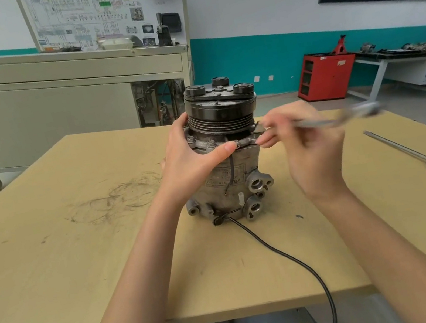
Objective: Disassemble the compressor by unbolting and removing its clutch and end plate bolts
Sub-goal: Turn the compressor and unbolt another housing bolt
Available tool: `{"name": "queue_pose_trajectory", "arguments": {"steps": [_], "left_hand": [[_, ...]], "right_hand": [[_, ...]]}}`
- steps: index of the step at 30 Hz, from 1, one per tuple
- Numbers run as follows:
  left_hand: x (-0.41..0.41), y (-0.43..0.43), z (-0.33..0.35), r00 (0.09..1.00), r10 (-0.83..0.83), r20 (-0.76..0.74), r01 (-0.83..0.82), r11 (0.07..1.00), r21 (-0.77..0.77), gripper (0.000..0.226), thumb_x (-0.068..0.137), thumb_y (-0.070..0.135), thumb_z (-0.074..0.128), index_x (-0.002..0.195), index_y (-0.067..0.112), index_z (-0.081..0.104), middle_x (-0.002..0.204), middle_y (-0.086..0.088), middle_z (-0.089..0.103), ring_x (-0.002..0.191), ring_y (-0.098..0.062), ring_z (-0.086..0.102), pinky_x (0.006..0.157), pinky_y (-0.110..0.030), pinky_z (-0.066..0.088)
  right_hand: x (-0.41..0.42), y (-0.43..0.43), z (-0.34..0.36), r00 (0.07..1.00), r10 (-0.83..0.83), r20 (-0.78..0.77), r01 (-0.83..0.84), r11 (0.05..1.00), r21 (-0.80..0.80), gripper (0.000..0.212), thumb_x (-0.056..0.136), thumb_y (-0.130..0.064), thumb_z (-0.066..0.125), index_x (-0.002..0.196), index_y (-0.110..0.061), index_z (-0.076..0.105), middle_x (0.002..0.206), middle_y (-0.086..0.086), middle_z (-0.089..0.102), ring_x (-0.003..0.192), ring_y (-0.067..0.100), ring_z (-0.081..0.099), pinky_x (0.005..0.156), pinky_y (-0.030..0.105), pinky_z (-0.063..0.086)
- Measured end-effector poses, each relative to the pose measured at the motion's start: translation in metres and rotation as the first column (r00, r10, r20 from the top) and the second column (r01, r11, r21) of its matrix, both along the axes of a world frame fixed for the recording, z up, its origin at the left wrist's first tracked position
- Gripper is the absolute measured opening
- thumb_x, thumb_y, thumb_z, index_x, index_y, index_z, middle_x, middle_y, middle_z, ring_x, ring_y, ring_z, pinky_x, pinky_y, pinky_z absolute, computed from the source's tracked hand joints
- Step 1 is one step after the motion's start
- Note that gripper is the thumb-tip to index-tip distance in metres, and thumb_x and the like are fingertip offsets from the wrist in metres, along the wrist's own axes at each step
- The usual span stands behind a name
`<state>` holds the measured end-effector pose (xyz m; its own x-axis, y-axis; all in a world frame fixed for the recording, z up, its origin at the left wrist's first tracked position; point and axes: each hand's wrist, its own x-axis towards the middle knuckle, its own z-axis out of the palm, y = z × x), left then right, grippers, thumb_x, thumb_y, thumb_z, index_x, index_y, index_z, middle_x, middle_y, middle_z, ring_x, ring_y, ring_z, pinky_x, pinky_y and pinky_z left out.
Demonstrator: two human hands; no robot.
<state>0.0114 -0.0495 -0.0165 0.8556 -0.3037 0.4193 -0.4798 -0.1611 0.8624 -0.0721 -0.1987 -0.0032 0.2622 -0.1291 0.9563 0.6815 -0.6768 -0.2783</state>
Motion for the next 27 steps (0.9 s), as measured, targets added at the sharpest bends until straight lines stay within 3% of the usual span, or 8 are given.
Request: {"name": "queue_pose_trajectory", "arguments": {"steps": [1, 3, 6, 8, 11, 18, 23, 27], "left_hand": [[0.001, 0.0, -0.001, 1.0, 0.008, 0.001, -0.008, 1.0, 0.003, 0.114, 0.049, 0.072, 0.067, 0.147, 0.031, 0.023, 0.148, 0.008, 0.039, 0.135, -0.012, 0.038, 0.114, -0.054, 0.027], [0.001, -0.001, -0.002, 1.0, 0.015, -0.004, -0.015, 1.0, -0.003, 0.113, 0.05, 0.071, 0.068, 0.146, 0.032, 0.024, 0.146, 0.009, 0.039, 0.134, -0.012, 0.039, 0.114, -0.054, 0.027], [0.0, -0.001, -0.001, 1.0, 0.01, -0.007, -0.01, 1.0, -0.019, 0.113, 0.048, 0.072, 0.067, 0.145, 0.032, 0.025, 0.144, 0.01, 0.041, 0.133, -0.012, 0.04, 0.114, -0.055, 0.026], [-0.001, -0.001, -0.001, 1.0, 0.005, -0.005, -0.005, 1.0, -0.017, 0.113, 0.047, 0.073, 0.066, 0.145, 0.032, 0.025, 0.144, 0.01, 0.042, 0.133, -0.012, 0.04, 0.114, -0.055, 0.025], [-0.001, -0.001, 0.0, 1.0, 0.0, -0.006, 0.0, 1.0, -0.012, 0.114, 0.048, 0.073, 0.066, 0.146, 0.032, 0.024, 0.145, 0.01, 0.04, 0.134, -0.011, 0.039, 0.114, -0.055, 0.025], [0.0, -0.001, -0.001, 1.0, -0.001, -0.004, 0.001, 1.0, -0.019, 0.115, 0.048, 0.073, 0.066, 0.147, 0.032, 0.024, 0.147, 0.009, 0.039, 0.135, -0.012, 0.038, 0.114, -0.055, 0.025], [-0.002, -0.001, 0.0, 1.0, 0.003, 0.002, -0.003, 1.0, -0.017, 0.111, 0.054, 0.068, 0.07, 0.148, 0.029, 0.023, 0.148, 0.007, 0.039, 0.135, -0.013, 0.038, 0.114, -0.055, 0.026], [-0.003, 0.0, 0.001, 1.0, -0.001, 0.004, 0.001, 1.0, -0.016, 0.114, 0.051, 0.072, 0.067, 0.147, 0.029, 0.024, 0.146, 0.007, 0.04, 0.134, -0.013, 0.039, 0.113, -0.055, 0.026]], "right_hand": [[0.003, -0.004, 0.0, 0.975, 0.211, -0.063, -0.179, 0.925, 0.335, 0.03, 0.1, -0.019, 0.042, 0.079, -0.007, 0.06, 0.073, 0.001, 0.067, 0.057, 0.019, 0.067, 0.053, 0.028, 0.054], [0.018, -0.016, 0.0, 0.858, 0.514, -0.014, -0.307, 0.534, 0.788, 0.032, 0.102, -0.018, 0.035, 0.077, -0.009, 0.052, 0.067, -0.001, 0.067, 0.052, 0.015, 0.064, 0.05, 0.022, 0.051], [0.044, -0.032, 0.002, 0.629, 0.772, 0.087, -0.293, 0.132, 0.947, 0.03, 0.103, -0.019, 0.035, 0.079, -0.01, 0.05, 0.063, 0.001, 0.064, 0.048, 0.009, 0.059, 0.045, 0.014, 0.047], [0.057, -0.037, 0.0, 0.51, 0.854, 0.102, -0.285, 0.056, 0.957, 0.03, 0.103, -0.02, 0.036, 0.079, -0.01, 0.051, 0.067, 0.001, 0.061, 0.048, 0.006, 0.057, 0.044, 0.01, 0.047], [0.057, -0.044, 0.005, 0.543, 0.84, 0.021, -0.302, 0.172, 0.938, 0.036, 0.103, -0.028, 0.035, 0.078, -0.009, 0.051, 0.074, 0.008, 0.068, 0.052, 0.009, 0.063, 0.048, 0.012, 0.05], [0.004, -0.027, 0.025, 0.904, 0.319, -0.285, -0.123, 0.832, 0.541, 0.04, 0.102, -0.03, 0.038, 0.081, -0.008, 0.064, 0.08, 0.009, 0.074, 0.072, 0.024, 0.072, 0.06, 0.022, 0.057], [-0.007, 0.006, 0.018, 0.983, 0.035, -0.18, 0.009, 0.971, 0.238, 0.025, 0.098, -0.023, 0.047, 0.09, -0.007, 0.065, 0.08, 0.006, 0.07, 0.07, 0.014, 0.072, 0.065, 0.029, 0.059], [-0.004, 0.017, -0.005, 0.989, -0.107, -0.097, 0.109, 0.994, 0.011, 0.039, 0.096, -0.029, 0.045, 0.085, 0.002, 0.067, 0.069, 0.012, 0.069, 0.059, 0.019, 0.07, 0.053, 0.038, 0.058]]}}
